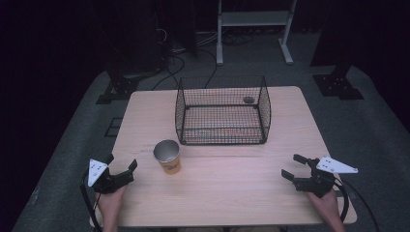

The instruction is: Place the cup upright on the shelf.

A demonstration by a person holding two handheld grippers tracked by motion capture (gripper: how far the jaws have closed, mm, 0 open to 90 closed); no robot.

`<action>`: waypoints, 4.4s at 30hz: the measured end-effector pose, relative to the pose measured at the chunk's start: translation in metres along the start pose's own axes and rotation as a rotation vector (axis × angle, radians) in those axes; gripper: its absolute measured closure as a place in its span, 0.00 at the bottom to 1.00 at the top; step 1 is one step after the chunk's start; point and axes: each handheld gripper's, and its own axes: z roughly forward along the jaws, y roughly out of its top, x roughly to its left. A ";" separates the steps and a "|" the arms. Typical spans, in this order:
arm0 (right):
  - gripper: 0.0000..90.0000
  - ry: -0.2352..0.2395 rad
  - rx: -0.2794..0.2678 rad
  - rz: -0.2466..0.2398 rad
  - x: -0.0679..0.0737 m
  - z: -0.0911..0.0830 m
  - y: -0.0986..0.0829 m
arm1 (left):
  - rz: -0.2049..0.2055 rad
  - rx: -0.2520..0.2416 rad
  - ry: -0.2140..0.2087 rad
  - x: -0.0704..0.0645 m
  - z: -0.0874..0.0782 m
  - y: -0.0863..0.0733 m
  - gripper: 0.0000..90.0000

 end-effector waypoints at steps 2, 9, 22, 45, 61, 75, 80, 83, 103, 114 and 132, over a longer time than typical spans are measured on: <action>0.17 0.001 0.001 0.000 0.000 0.000 0.000 | 0.002 0.002 0.000 0.000 0.000 0.000 0.03; 0.17 -0.002 0.003 -0.005 0.001 0.000 0.000 | -0.009 -0.015 -0.014 -0.001 -0.003 0.000 0.03; 0.17 -0.001 0.004 -0.006 0.001 0.001 0.000 | 0.029 -0.014 -0.072 -0.020 -0.010 -0.002 0.02; 0.17 -0.007 0.010 -0.009 0.001 0.001 0.000 | 0.075 -0.009 -0.213 -0.053 -0.005 -0.001 0.01; 0.17 -0.007 0.012 -0.009 0.001 0.001 0.000 | 0.111 0.005 -0.293 -0.069 0.002 0.001 0.01; 0.17 -0.006 0.012 -0.008 0.002 0.002 0.000 | 0.132 0.030 -0.325 -0.081 0.013 0.001 0.01; 0.16 -0.006 0.011 -0.005 0.001 0.001 0.000 | 0.141 0.023 -0.313 -0.087 0.018 0.003 0.01; 0.17 -0.006 0.011 -0.001 0.001 0.002 0.000 | 0.145 0.038 -0.306 -0.090 0.022 0.003 0.01; 0.17 -0.005 0.011 0.004 0.001 0.002 0.001 | 0.139 0.054 -0.291 -0.092 0.035 0.005 0.01; 0.16 -0.003 0.009 0.004 0.001 0.002 0.001 | 0.138 0.048 -0.284 -0.097 0.044 0.007 0.01; 0.17 -0.002 0.012 0.003 0.001 0.002 0.001 | 0.113 0.029 -0.300 -0.097 0.054 0.009 0.13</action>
